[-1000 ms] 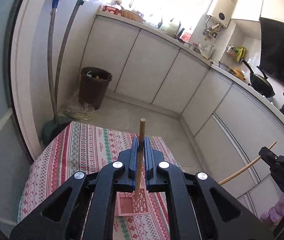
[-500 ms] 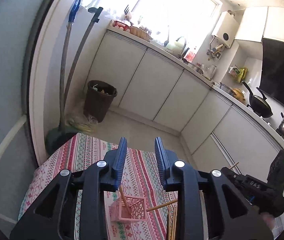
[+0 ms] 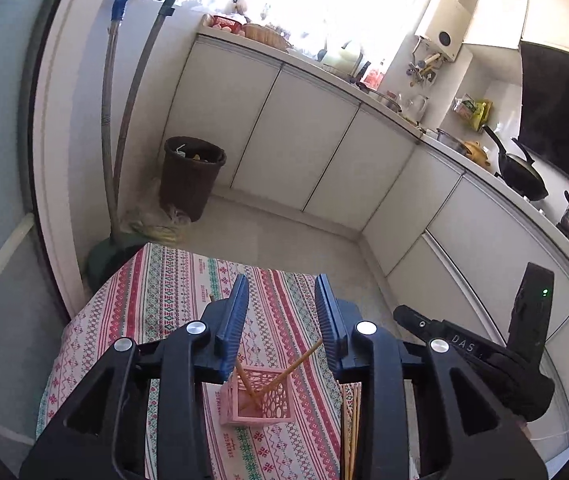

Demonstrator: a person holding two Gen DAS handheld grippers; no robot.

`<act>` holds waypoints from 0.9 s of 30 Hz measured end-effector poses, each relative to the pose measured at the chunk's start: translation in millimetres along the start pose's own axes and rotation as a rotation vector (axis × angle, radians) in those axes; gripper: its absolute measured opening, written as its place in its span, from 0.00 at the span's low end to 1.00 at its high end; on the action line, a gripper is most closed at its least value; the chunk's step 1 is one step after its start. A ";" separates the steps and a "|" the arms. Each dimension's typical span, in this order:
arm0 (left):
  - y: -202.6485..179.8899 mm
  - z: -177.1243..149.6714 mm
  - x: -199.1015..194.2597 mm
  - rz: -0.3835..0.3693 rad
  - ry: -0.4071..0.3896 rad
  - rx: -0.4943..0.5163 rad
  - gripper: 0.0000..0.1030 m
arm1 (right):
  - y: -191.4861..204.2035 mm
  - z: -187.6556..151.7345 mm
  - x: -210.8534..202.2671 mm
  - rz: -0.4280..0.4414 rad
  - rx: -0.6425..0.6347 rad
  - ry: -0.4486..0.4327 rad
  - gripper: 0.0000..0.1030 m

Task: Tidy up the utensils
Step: 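Lower the left chopstick into the basket and open while the right tool releases its chopstick, then move both open tools back to the chopstick pile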

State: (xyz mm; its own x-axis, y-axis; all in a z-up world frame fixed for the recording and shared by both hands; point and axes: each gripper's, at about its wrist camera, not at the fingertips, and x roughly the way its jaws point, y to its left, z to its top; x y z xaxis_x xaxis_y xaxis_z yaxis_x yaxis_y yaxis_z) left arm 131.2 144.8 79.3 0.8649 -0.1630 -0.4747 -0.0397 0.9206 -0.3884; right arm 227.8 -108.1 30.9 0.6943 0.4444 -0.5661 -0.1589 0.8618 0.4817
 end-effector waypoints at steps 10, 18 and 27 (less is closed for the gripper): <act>-31.2 -27.1 6.3 0.040 0.032 0.121 0.50 | 0.4 -25.5 -35.1 -0.073 -0.109 -0.041 0.16; -46.4 -46.8 9.7 0.113 0.023 0.176 0.69 | -12.3 -47.7 -54.8 -0.144 -0.132 -0.057 0.39; -55.3 -75.5 13.7 0.153 0.060 0.197 0.87 | -40.1 -66.1 -72.3 -0.240 -0.098 -0.072 0.66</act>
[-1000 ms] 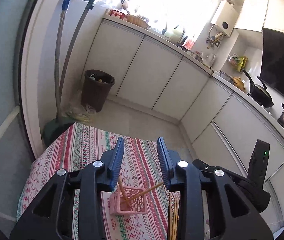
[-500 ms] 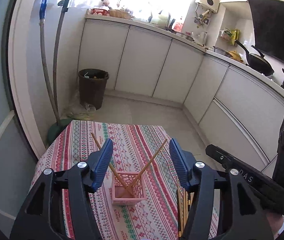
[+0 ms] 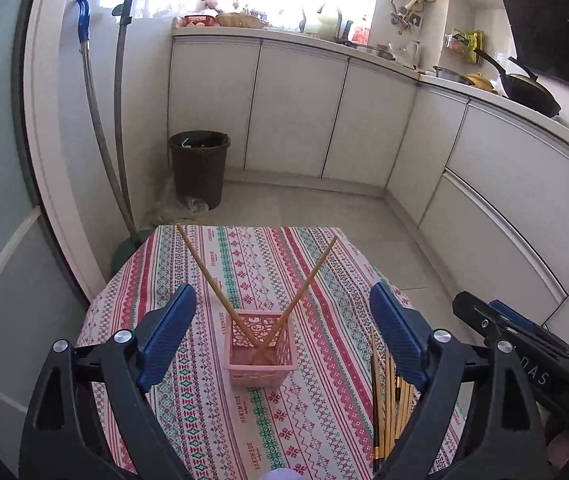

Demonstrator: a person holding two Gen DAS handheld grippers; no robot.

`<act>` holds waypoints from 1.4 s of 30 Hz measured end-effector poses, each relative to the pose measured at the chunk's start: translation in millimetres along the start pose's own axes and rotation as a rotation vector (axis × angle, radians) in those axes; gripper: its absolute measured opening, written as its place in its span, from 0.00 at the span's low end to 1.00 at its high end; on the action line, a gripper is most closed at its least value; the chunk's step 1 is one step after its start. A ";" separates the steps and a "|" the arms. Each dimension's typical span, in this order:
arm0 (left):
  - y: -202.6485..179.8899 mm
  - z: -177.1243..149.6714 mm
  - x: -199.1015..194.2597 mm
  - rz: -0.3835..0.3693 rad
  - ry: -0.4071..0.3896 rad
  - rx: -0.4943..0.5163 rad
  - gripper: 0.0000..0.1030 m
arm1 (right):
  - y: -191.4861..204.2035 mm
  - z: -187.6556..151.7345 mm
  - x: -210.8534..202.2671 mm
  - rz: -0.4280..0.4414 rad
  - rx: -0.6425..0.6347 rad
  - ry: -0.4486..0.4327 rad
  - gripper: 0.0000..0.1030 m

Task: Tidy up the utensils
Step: 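Move both open tools back to the chopstick pile, then grasp another chopstick with the left tool while the right tool grasps one too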

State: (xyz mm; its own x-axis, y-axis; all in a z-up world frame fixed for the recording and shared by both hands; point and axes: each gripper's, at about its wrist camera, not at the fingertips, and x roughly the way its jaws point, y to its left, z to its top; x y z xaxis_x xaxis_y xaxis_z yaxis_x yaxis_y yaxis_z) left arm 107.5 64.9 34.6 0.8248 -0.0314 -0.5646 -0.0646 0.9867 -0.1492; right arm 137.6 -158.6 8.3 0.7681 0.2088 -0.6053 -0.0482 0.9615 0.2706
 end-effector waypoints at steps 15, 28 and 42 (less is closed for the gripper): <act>-34.9 -35.7 17.1 -0.065 0.145 0.032 0.93 | -99.1 -30.8 -16.9 -0.135 0.241 0.080 0.93; -114.4 -135.4 105.3 -0.196 0.647 0.236 0.93 | -204.4 -61.5 5.1 0.191 0.861 0.295 0.94; -151.4 -77.6 226.7 -0.135 0.728 0.152 0.93 | -231.7 -75.0 22.7 0.372 1.088 0.405 0.94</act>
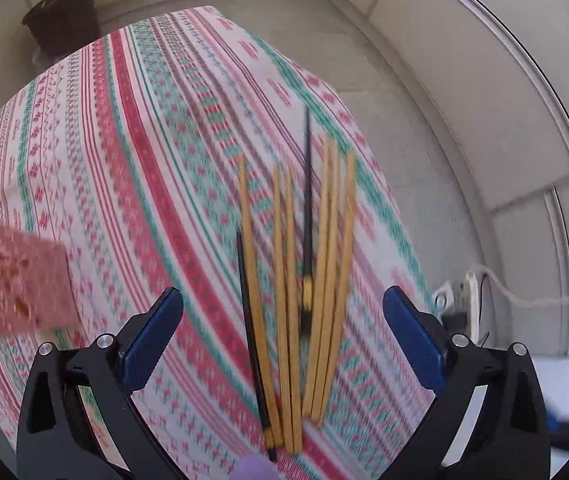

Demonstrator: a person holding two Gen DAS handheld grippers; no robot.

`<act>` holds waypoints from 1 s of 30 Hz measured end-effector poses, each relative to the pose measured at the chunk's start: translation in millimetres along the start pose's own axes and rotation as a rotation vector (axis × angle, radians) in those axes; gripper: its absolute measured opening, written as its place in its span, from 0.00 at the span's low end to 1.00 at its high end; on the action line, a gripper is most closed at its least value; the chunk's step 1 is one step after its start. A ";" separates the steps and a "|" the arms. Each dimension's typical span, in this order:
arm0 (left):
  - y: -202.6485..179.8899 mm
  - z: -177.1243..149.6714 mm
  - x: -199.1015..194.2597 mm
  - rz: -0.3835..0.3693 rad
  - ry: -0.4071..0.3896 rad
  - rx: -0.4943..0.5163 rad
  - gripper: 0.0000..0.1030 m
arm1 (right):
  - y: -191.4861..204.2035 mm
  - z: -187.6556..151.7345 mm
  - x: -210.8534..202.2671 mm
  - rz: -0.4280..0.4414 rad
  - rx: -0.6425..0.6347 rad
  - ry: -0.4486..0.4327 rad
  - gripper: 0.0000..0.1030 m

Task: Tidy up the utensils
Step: 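Grasp another chopstick with the left tool while the right tool grasps one too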

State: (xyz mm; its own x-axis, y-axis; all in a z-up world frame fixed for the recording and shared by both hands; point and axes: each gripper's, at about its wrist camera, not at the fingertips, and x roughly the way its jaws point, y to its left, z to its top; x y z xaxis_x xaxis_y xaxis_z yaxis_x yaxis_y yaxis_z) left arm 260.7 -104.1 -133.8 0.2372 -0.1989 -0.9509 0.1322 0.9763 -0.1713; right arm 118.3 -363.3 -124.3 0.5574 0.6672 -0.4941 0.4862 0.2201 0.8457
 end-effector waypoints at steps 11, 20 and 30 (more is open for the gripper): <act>19.7 57.8 43.9 0.032 -0.013 -0.095 0.63 | 2.2 9.0 4.2 0.026 -0.004 0.039 0.94; 9.0 71.5 78.1 0.141 -0.039 -0.019 0.31 | 2.8 8.4 12.6 -0.013 -0.021 0.042 0.94; -20.6 47.1 79.2 0.191 -0.086 0.100 0.05 | -6.5 18.2 24.2 -0.117 -0.029 0.024 0.94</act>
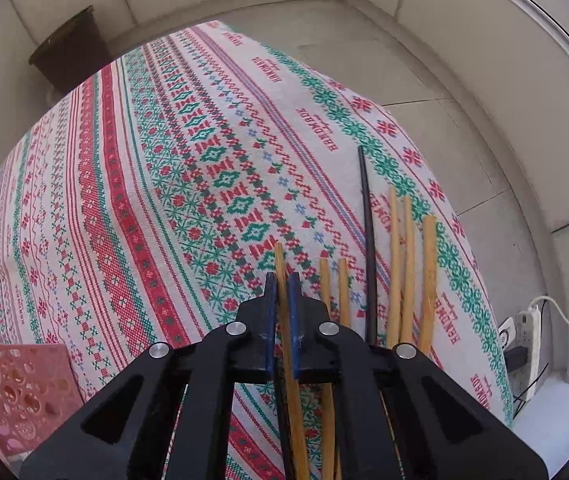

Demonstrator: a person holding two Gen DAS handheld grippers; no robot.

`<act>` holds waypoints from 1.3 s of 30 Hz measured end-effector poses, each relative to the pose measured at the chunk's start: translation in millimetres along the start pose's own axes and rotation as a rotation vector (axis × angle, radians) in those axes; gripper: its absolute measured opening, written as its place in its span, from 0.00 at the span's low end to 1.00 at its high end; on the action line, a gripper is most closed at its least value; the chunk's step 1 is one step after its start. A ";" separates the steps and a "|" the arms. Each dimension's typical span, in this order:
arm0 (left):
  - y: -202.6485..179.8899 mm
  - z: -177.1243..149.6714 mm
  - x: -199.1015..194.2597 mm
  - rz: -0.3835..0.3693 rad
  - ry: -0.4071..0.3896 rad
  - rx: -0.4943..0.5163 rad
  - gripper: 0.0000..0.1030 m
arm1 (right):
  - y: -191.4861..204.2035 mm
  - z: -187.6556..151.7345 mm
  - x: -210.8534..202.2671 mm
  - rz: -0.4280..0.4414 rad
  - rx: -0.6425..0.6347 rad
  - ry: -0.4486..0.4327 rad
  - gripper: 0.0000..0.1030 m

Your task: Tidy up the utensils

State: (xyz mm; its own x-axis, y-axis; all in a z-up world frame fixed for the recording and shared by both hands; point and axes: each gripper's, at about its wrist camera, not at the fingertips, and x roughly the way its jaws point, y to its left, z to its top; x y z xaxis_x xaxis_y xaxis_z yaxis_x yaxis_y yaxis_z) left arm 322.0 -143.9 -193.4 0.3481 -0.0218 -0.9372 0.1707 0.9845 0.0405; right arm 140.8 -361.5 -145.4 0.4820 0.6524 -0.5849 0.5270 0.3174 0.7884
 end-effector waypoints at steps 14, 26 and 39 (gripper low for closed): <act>51.9 -118.5 -161.1 -0.392 -0.297 -0.049 0.04 | 15.3 21.3 44.8 -0.241 -0.150 -0.147 0.92; 127.1 -190.1 -277.8 -0.522 -0.664 -0.019 0.04 | 55.3 52.8 114.7 -0.440 -0.435 -0.215 0.59; 153.8 -199.5 -310.7 -0.502 -0.742 -0.083 0.04 | 58.9 63.3 147.2 -0.553 -0.502 -0.234 0.36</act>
State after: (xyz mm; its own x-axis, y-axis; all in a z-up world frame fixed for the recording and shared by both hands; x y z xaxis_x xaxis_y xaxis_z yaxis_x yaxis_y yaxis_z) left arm 56.2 49.0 35.0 0.7611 -0.5317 -0.3714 0.4065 0.8373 -0.3656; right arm 287.1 -290.3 -197.1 0.4065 0.1645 -0.8987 0.3811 0.8635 0.3304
